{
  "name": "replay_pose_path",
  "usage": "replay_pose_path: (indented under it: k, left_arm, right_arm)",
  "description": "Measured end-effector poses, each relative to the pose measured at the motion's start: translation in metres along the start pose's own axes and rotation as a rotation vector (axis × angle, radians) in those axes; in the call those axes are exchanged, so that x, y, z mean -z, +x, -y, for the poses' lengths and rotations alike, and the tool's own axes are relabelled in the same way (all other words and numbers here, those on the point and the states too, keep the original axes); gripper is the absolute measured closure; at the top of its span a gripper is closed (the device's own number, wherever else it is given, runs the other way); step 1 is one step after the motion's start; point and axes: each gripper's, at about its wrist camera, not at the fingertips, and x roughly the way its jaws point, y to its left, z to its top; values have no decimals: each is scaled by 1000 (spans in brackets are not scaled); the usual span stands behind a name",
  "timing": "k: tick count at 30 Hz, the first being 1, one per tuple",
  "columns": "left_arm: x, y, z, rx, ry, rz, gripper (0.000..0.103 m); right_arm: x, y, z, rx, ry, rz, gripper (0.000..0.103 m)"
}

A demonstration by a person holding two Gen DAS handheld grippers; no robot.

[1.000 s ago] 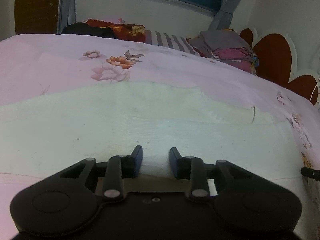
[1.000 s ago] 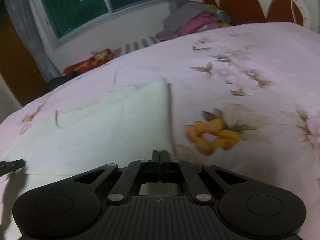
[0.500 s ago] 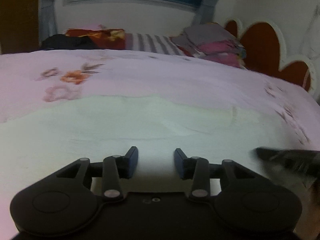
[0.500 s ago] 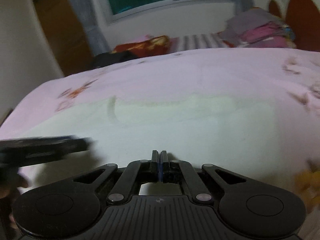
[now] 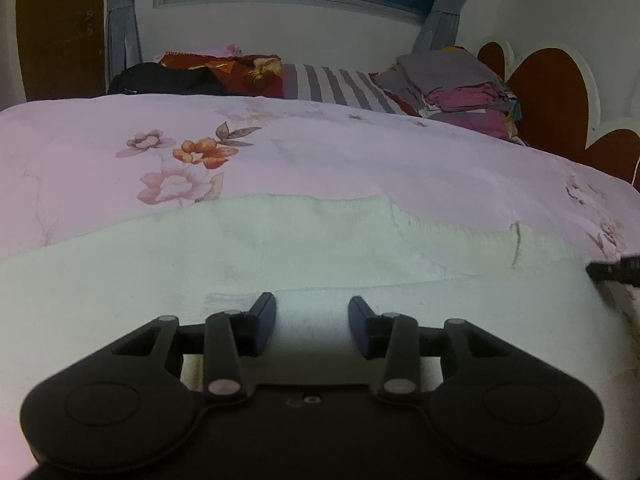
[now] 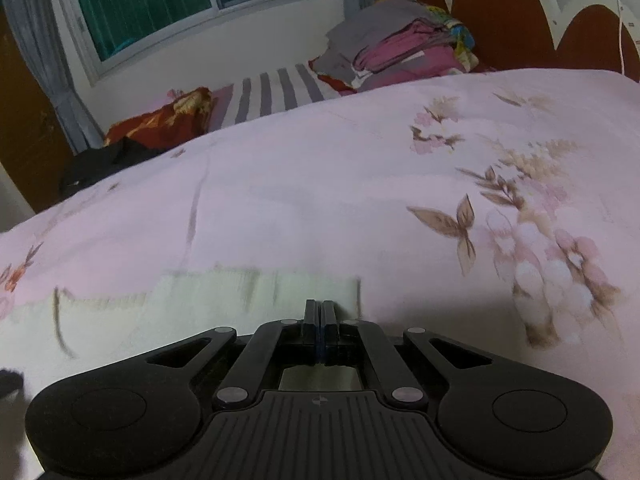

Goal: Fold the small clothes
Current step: 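Roll the left tool and grasp the sweater sleeve cuff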

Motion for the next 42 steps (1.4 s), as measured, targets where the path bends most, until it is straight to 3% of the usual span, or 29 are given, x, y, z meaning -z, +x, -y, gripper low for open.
replay_pose_path:
  k: [2,6,10,14,15,17,19,24,29,32,34,35,36,37,40,42]
  left_arm:
    - [4,-13,2,1,21,30,61]
    - [21,-14,4,43,4,-31,61]
    - [27,-18,7,28,-1,-16,59]
    - [27,-17,7,33,6,-22,54]
    - [27,-23,5,41,0,-19,51]
    - [30,-37,-2,32,-21,21,30]
    - [37,-49,-18,9,-58,34,28]
    - [63,-86,-96,-88,-244,53,39]
    - [91,-125,-207,-226,-551,110,47]
    - [109,-145,-267,-250,-742,176,53]
    - [115,-152,-294,-249,-816,210,54]
    - [116,-154,-303,-250,-838,222,54]
    - [117,-154,-313,-249,-859,232,55]
    - [117,-154,-322,-241,-878,242,55]
    - [117,-150,-339,-223,-924,267,56]
    - [117,-149,-348,-217,-948,284,60]
  right_arm:
    - [14,-14,-2,-8,-21,-11,103]
    - [43,-36,-5,-1,-46,-13,103]
    - [64,-71,-15,-23,-20,45,103]
    - [77,-64,-21,10,-42,-20,103]
    - [75,-69,-22,9,-32,-17,103]
    - [72,-87,-25,-11,-23,45,103]
    - [72,-94,-25,-22,-17,46,103]
    - [84,-104,-30,-32,-22,16,103]
    - [98,-106,-40,-11,-35,19,103]
    - [103,-104,-47,-15,-34,3,103]
    - [104,-104,-55,-12,-49,5,103]
    - [104,-103,-59,-14,-52,5,89]
    - [104,-104,-61,-10,-50,10,49]
    - [103,-106,-64,-6,-43,32,34]
    - [99,-114,-73,-35,-52,76,32]
    - [96,-117,-78,-37,-60,86,38]
